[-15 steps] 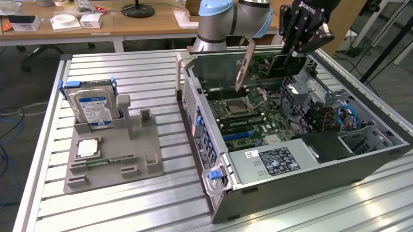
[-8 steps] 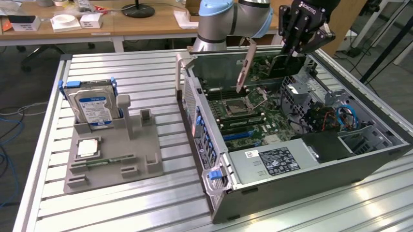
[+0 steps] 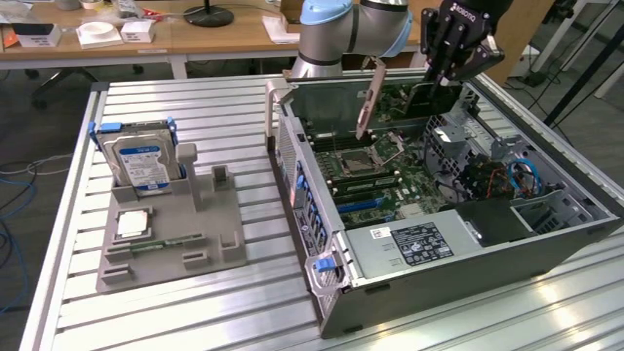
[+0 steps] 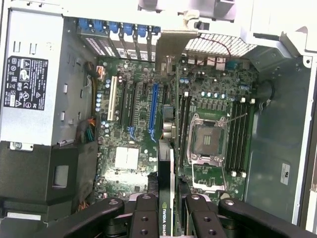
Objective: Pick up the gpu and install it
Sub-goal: 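Insert the gpu into the slot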
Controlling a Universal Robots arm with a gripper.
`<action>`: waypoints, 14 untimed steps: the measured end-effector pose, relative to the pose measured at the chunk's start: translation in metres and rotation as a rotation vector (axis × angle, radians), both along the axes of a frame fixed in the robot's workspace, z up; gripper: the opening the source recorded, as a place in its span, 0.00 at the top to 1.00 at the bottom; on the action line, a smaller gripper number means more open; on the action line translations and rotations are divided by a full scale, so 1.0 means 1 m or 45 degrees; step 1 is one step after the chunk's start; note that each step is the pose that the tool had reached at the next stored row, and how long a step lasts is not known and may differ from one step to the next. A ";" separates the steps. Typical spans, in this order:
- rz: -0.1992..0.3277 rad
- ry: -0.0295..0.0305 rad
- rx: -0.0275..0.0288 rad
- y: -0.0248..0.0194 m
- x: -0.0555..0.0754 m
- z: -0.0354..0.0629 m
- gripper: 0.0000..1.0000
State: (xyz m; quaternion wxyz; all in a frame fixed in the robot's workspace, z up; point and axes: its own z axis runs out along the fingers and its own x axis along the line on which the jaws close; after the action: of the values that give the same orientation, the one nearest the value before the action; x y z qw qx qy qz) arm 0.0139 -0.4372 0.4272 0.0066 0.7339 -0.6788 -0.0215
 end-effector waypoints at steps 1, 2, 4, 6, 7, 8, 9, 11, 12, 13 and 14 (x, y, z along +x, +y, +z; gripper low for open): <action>0.000 -0.0048 0.0000 0.0001 0.000 -0.0003 0.74; 0.000 -0.0101 -0.0001 0.0002 0.000 -0.0005 0.74; 0.000 -0.0212 -0.0001 0.0003 0.000 -0.0012 0.74; 0.000 -0.0266 -0.0001 0.0003 0.000 -0.0018 0.74; 0.000 -0.0290 -0.0002 0.0003 0.000 -0.0020 0.74; 0.000 -0.0317 -0.0001 0.0003 0.000 -0.0022 0.74; 0.000 -0.0339 0.0000 0.0004 0.000 -0.0025 0.74; 0.000 -0.0365 0.0001 0.0004 0.000 -0.0028 0.74; 0.000 -0.0367 -0.0001 0.0004 0.000 -0.0028 0.74; 0.000 -0.0368 -0.0002 0.0004 0.000 -0.0028 0.74; 0.000 -0.0369 -0.0001 0.0004 0.000 -0.0028 0.74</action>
State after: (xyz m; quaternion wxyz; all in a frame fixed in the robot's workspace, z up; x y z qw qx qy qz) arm 0.0140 -0.4367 0.4244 -0.0032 0.7341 -0.6789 -0.0108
